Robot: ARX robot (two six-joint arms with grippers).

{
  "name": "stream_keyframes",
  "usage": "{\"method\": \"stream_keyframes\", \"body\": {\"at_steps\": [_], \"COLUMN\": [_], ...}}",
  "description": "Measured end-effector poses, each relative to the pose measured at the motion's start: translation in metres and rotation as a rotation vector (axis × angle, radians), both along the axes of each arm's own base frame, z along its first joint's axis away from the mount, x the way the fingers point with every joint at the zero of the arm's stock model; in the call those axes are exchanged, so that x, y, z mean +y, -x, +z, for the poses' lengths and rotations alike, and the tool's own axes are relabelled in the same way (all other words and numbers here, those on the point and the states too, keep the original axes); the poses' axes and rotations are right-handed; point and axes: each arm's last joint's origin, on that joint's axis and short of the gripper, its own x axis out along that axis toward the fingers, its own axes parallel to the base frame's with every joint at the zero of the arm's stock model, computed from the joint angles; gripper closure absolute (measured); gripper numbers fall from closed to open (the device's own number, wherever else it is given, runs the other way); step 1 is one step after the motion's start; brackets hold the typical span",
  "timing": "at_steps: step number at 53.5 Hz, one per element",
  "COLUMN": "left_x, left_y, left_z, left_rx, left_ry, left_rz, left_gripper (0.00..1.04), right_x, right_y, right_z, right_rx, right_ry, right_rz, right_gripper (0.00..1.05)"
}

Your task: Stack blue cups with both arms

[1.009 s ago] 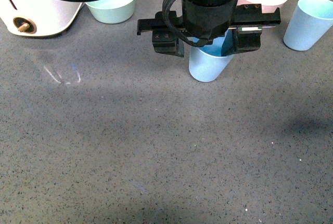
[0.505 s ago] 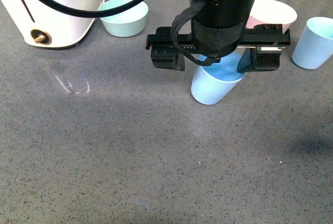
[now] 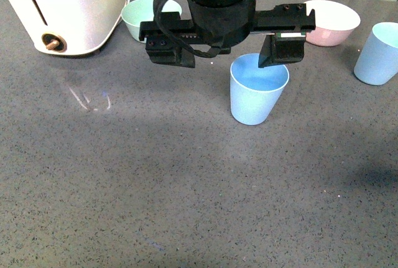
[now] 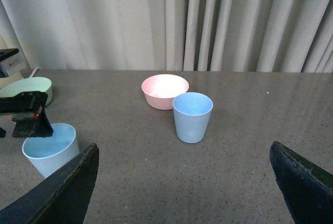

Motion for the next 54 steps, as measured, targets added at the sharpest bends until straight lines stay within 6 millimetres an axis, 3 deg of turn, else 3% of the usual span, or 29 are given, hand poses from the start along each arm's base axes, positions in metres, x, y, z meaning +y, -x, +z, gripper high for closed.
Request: {"method": "stream_keyframes", "body": {"at_steps": [15,27,29,32,36,38,49,54], "left_x": [0.013,0.042,0.057,0.098,0.151,0.167,0.214,0.224], "left_y": [0.008,0.027,0.032,0.05,0.08,0.092,0.139,0.151], "left_z": [0.024,0.08,0.086,0.086,0.085,0.082,0.045,0.04], "left_rx": [-0.077,-0.387,-0.632,-0.88,-1.024,-1.044,-1.001,-1.008], "left_ry": [0.065,0.215,0.149,0.067,0.017,-0.003,-0.051,-0.052], "left_rz": [-0.003,0.028,0.116,0.221,0.272,0.277,0.222,0.217], "left_gripper": [0.09,0.1,0.19,0.33,0.51,0.6,1.03,1.03], "right_x": [0.0,0.0,0.0,0.0,0.0,0.0,0.0,0.0], "right_y": [0.0,0.0,0.0,0.0,0.0,0.0,0.0,0.0], "right_z": [0.0,0.0,0.0,0.0,0.0,0.0,0.0,0.0], "right_rx": [0.0,0.0,0.0,0.0,0.0,0.0,0.0,0.0], "right_ry": [0.0,0.0,0.0,0.0,0.0,0.0,0.0,0.0], "right_rz": [0.0,0.0,0.0,0.001,-0.001,0.0,0.002,0.0], "right_gripper": [0.09,0.09,0.09,0.09,0.09,0.09,0.09,0.09]}}
